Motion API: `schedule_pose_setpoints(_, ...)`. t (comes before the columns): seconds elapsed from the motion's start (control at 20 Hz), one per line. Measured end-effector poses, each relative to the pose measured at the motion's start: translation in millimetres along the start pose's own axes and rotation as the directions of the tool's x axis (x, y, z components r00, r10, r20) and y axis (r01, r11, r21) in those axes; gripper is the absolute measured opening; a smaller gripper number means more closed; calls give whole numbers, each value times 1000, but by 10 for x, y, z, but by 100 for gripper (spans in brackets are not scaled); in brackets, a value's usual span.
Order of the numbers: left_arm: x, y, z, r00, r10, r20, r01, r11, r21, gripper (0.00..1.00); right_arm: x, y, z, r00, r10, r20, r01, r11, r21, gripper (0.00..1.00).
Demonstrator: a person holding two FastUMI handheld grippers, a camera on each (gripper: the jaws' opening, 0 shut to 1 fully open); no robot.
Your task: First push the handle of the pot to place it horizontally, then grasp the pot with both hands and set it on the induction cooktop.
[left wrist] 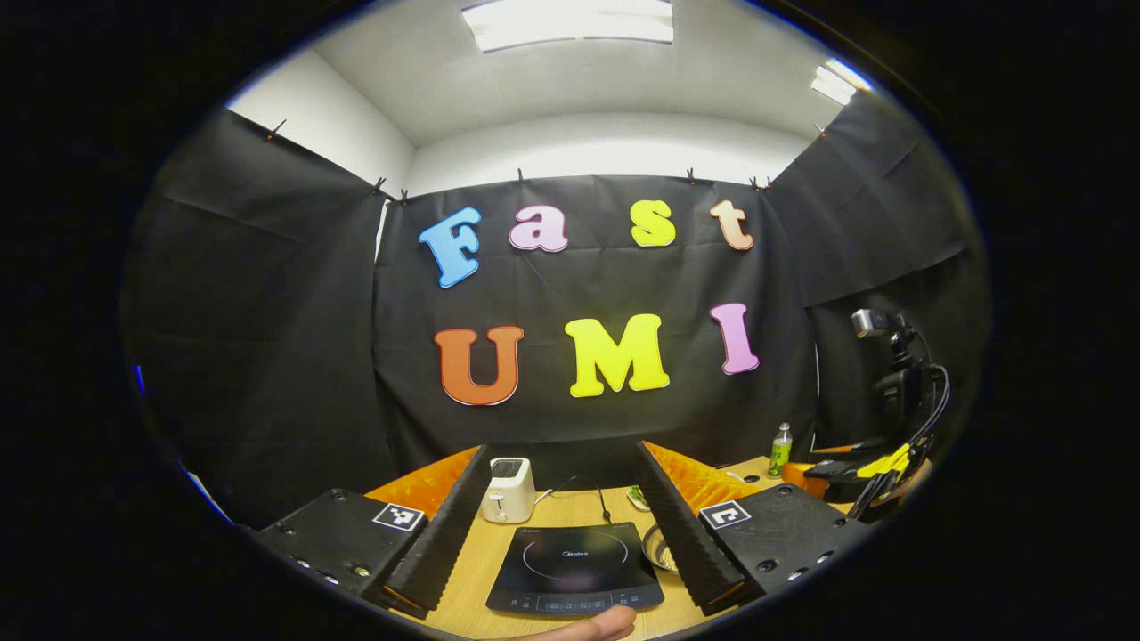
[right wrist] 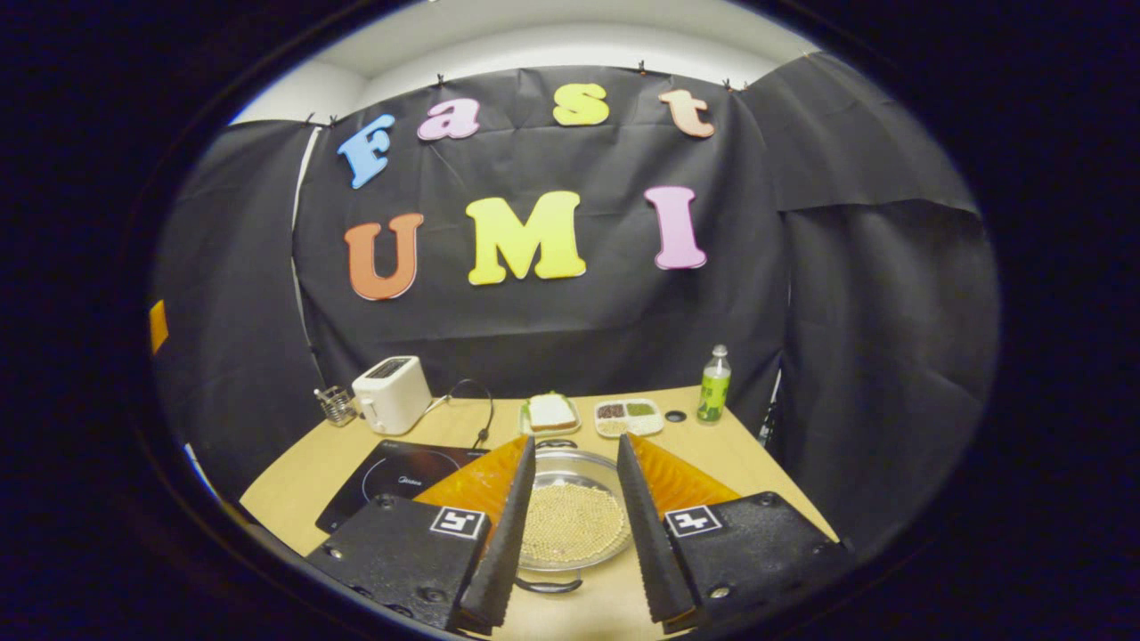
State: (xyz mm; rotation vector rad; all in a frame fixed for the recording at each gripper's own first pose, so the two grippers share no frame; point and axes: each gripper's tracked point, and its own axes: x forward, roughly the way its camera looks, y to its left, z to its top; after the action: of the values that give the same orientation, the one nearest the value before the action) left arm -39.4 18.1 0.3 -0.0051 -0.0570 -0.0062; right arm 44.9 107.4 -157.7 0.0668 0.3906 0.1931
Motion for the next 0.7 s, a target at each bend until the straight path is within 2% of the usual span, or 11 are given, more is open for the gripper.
schedule_pose_setpoints(0.1, -49, 27, 43, 1000, 3, 17, -3, 1000, -1, 96, 83, 122, -180, 997, 40, -61, -39, 999, 6, 48)
schedule_pose_setpoints(0.15, -72, 56, 51, 1000, 9, 23, -9, 1000, -3, 96, 118, 181, -268, 995, 56, -87, -55, 998, 7, 34)
schedule_pose_setpoints(0.2, -91, 87, 52, 999, 19, 28, -18, 1000, -2, 96, 156, 248, -352, 991, 67, -116, -68, 998, 1, 28)
schedule_pose_setpoints(0.25, -128, 122, 52, 999, 33, 33, -33, 999, 2, 96, 201, 282, -465, 988, 61, -142, -63, 998, -10, 8)
schedule_pose_setpoints(0.3, -166, 186, 68, 997, 58, 44, -59, 998, 9, 96, 232, 307, -537, 985, 61, -160, -64, 998, -14, 0)
schedule_pose_setpoints(0.45, -246, 324, 114, 991, 114, 68, -116, 993, 21, 96, 350, 414, -835, 974, 52, -220, -63, 997, -41, 4)
schedule_pose_setpoints(0.6, -329, 259, 90, 995, 73, 62, -73, 997, -14, 96, 435, 594, -1138, 953, 94, -288, -108, 993, -36, 4)
schedule_pose_setpoints(0.65, -349, 266, 75, 996, 64, 58, -63, 998, -14, 96, 461, 644, -1248, 945, 106, -310, -120, 992, -27, 1)
schedule_pose_setpoints(0.7, -361, 272, 75, 997, 59, 57, -59, 998, -7, 96, 474, 686, -1340, 935, 115, -335, -131, 991, -27, 4)
